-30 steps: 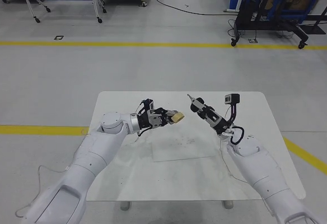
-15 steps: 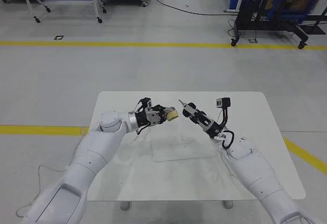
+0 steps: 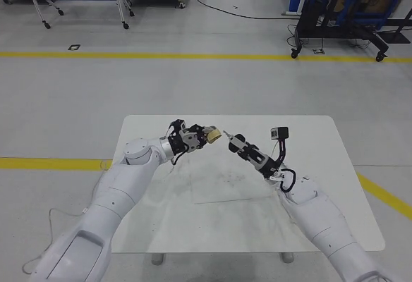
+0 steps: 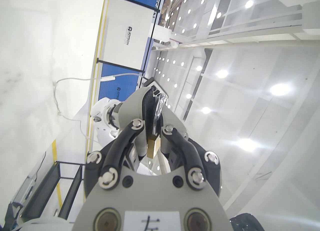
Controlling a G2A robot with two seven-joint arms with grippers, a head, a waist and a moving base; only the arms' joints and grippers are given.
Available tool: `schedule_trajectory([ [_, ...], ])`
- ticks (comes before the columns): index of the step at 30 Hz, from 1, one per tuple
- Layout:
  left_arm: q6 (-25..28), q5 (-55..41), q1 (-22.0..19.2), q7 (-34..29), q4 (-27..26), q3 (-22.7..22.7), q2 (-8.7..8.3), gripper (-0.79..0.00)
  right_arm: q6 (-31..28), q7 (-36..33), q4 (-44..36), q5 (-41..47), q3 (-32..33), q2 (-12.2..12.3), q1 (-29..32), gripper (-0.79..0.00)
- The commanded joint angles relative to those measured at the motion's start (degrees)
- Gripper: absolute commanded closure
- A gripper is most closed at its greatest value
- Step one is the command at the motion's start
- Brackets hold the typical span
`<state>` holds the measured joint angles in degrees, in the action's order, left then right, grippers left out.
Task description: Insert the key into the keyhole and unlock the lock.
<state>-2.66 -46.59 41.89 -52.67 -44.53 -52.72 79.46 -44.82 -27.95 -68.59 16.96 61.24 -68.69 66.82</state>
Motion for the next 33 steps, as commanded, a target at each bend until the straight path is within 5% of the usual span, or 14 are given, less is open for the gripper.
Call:
schedule_trajectory([
  [1,-0.2,0.1,0.1,1.0,-0.1,0.0,0.18,0.000,0.3,0.6,-0.6,0.0,0.0,-0.1,0.7,0.000],
  [16,-2.1,1.0,0.2,2.9,0.3,0.2,0.54,0.000,2.0,0.0,-3.6,4.4,-0.9,-0.4,2.7,0.000],
  [20,-4.6,2.3,1.6,4.1,-1.9,-0.1,0.27,0.000,11.9,-0.9,-7.2,5.6,0.3,0.0,3.9,0.000],
  [23,-5.7,3.2,2.0,4.3,-2.9,-0.5,0.02,0.000,22.8,-6.1,-11.7,15.7,1.9,0.5,5.8,0.000],
  [33,-6.2,5.2,3.0,6.4,-5.2,-2.4,-0.56,0.000,44.3,1.7,-24.5,10.4,6.5,1.9,11.3,0.000],
])
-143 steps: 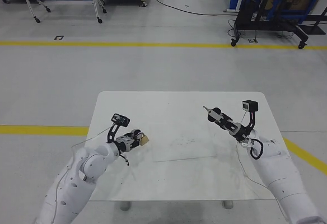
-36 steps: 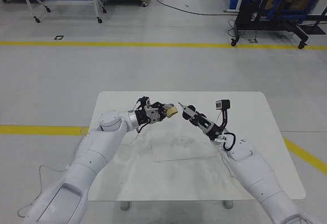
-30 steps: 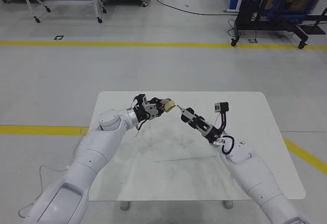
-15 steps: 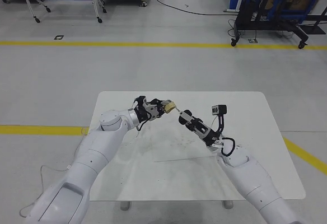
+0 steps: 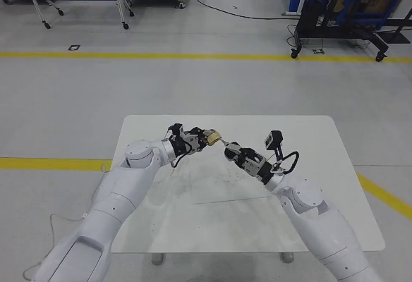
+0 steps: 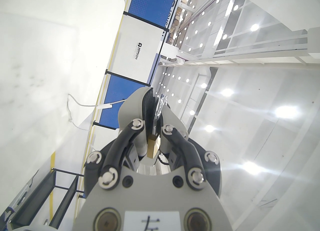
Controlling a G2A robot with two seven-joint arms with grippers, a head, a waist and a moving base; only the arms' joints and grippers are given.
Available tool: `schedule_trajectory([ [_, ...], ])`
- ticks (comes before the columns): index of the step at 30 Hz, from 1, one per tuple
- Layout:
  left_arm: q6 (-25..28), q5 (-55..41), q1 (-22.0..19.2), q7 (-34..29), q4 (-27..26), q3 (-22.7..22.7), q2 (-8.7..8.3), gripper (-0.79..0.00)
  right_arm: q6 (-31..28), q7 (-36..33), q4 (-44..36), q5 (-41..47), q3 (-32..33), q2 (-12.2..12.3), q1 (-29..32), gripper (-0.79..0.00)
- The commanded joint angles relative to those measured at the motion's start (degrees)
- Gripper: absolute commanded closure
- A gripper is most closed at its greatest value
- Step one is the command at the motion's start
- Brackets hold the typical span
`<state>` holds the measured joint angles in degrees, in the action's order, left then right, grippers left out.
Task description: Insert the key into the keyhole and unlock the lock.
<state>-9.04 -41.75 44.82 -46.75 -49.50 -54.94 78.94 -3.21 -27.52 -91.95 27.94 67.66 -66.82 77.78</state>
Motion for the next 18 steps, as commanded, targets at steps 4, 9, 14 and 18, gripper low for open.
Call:
schedule_trajectory([
  [4,0.9,2.5,0.6,2.2,-1.2,-0.4,-0.20,0.000,7.0,3.6,-2.7,-1.3,-0.4,-0.1,0.5,0.000],
  [9,1.4,4.4,1.2,4.5,-2.2,-0.3,-0.21,0.000,9.3,5.4,-2.3,-3.0,-1.5,-0.4,-0.6,0.000],
  [14,0.8,5.2,1.6,6.8,-2.8,-0.6,-0.13,0.000,11.2,8.8,-2.3,-5.3,-2.8,-0.8,-1.1,0.000],
  [18,-2.4,5.2,1.6,8.3,-2.7,-0.8,-0.05,0.000,12.3,10.5,-2.7,-6.6,-3.4,-1.0,-0.9,0.000],
])
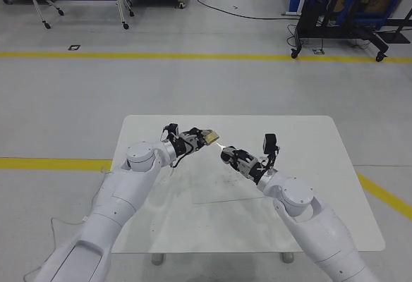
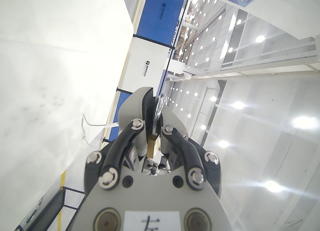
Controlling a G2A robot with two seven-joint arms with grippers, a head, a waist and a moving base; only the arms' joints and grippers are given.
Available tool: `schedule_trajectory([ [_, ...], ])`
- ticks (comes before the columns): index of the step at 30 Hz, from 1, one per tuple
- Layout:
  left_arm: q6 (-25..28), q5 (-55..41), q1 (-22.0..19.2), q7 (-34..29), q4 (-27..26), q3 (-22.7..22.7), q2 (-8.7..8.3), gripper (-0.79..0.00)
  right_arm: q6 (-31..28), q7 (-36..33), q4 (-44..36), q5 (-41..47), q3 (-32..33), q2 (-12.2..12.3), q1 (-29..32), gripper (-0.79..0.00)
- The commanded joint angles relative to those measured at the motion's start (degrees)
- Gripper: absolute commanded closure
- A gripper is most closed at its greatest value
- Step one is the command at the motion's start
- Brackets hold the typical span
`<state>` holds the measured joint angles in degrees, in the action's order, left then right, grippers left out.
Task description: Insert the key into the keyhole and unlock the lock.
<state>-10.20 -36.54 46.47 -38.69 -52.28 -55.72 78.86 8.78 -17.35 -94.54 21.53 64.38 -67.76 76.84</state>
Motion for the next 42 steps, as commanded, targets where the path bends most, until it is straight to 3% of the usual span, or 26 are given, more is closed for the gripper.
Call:
schedule_trajectory([
  [1,-2.3,0.1,-0.1,0.4,0.2,0.1,0.06,0.000,0.8,0.6,-0.2,-0.4,-0.1,-0.1,0.1,0.000],
  [11,-6.8,1.4,-0.3,1.5,0.6,0.9,0.43,0.000,4.8,-0.4,1.3,0.6,-0.9,-0.6,-1.2,0.000],
  [42,-5.5,4.9,0.6,3.8,-0.6,0.4,0.89,0.000,6.3,3.1,2.4,1.2,-0.6,-1.8,-1.5,0.000],
])
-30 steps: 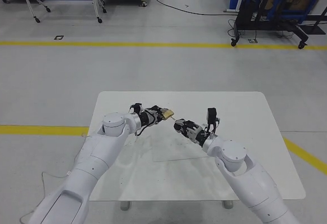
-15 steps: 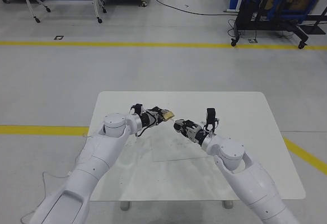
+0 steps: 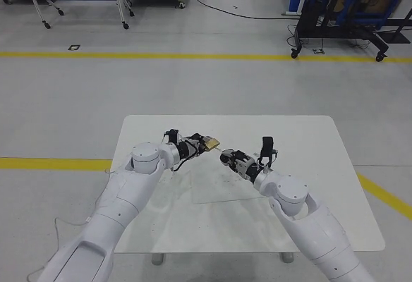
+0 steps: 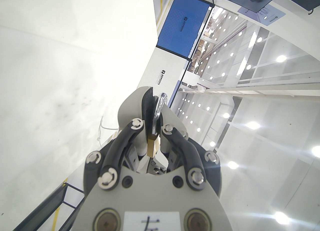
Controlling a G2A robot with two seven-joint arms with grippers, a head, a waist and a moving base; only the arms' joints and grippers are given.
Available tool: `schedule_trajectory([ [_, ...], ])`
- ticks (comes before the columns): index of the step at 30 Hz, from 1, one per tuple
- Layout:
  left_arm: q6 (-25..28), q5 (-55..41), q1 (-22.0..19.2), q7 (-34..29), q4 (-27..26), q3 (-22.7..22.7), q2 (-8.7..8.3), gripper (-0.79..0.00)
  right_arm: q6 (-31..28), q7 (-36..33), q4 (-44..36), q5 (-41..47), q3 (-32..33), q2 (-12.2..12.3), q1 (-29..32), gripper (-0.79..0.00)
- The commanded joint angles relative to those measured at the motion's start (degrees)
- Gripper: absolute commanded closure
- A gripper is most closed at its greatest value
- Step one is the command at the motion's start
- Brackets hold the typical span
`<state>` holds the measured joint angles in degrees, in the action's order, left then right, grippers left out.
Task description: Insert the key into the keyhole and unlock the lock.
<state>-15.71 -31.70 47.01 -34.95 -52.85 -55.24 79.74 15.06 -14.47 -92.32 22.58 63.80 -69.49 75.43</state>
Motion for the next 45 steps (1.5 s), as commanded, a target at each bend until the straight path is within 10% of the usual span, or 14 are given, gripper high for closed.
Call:
schedule_trajectory([
  [1,0.1,0.2,0.1,0.2,-0.1,-0.1,0.02,0.000,-0.1,0.3,0.3,0.2,0.0,-0.1,-0.1,0.000],
  [45,-0.3,2.2,0.2,0.7,1.1,-0.1,1.24,0.000,1.8,1.5,3.4,-1.7,-1.9,-2.0,-2.3,0.000],
])
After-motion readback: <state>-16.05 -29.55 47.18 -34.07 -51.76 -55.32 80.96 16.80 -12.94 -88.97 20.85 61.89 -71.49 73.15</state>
